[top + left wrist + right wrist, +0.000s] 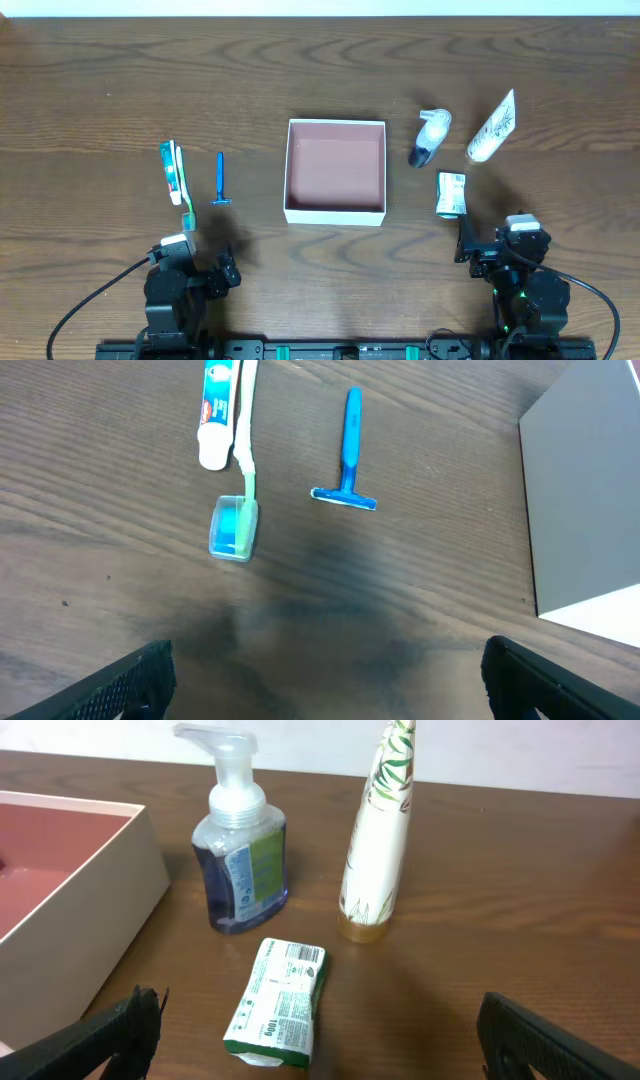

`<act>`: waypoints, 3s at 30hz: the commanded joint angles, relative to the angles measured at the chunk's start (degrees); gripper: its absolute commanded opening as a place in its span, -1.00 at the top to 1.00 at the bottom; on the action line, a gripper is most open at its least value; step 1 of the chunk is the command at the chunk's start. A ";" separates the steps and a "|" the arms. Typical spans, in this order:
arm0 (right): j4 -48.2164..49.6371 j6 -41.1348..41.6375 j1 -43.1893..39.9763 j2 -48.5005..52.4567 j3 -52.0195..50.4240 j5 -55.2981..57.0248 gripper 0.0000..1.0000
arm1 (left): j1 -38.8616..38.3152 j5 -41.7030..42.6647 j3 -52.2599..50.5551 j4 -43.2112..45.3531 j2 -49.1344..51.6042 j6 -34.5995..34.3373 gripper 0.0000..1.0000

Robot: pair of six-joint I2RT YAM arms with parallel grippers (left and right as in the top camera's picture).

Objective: Pack container
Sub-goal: 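Move the left gripper toward the teal toothpaste tube, then grasp the teal toothpaste tube with the left gripper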

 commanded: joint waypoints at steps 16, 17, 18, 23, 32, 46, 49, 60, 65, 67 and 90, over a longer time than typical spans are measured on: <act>0.00 0.76 -0.63 -0.37 -0.20 -0.44 -0.98 | 0.46 0.37 -0.85 -0.11 -0.35 0.55 -0.96; 0.00 0.76 -0.63 -0.37 -0.20 -0.44 -0.98 | 0.46 0.37 -0.85 -0.11 -0.35 0.55 -0.96; 0.00 0.76 -0.63 -0.37 -0.20 -0.44 -0.99 | 0.46 0.37 -0.85 -0.11 -0.35 0.55 -0.96; 0.00 0.76 -0.63 -0.37 -0.20 -0.44 -0.99 | 0.46 0.37 -0.85 -0.11 -0.35 0.55 -0.96; 0.00 0.76 -0.63 -0.37 -0.20 -0.44 -0.99 | 0.46 5.16 -0.61 2.51 -0.35 -4.33 -0.96; 0.00 0.76 -0.63 -0.37 -0.20 -0.44 -0.99 | 0.46 7.52 19.96 0.31 17.81 -1.18 -0.96; 0.00 0.76 -0.63 -0.37 -0.20 -0.44 -0.99 | 0.57 6.01 29.94 -4.09 29.73 2.71 -0.96; 0.00 0.76 -0.63 -0.37 -0.20 -0.44 -0.99 | 1.66 4.76 62.73 -15.28 63.71 19.80 -0.96; 0.00 0.76 -0.63 -0.37 -0.20 -0.44 -0.98 | 8.59 2.58 64.17 -14.73 73.44 14.14 -0.96; 0.00 0.76 -0.63 -0.37 -0.20 -0.44 -0.98 | 11.37 2.69 64.17 -14.88 77.37 13.97 -0.96; 0.00 0.76 -0.63 -0.37 -0.20 -0.44 -0.99 | 16.33 -4.07 64.15 -4.35 105.81 14.86 -0.72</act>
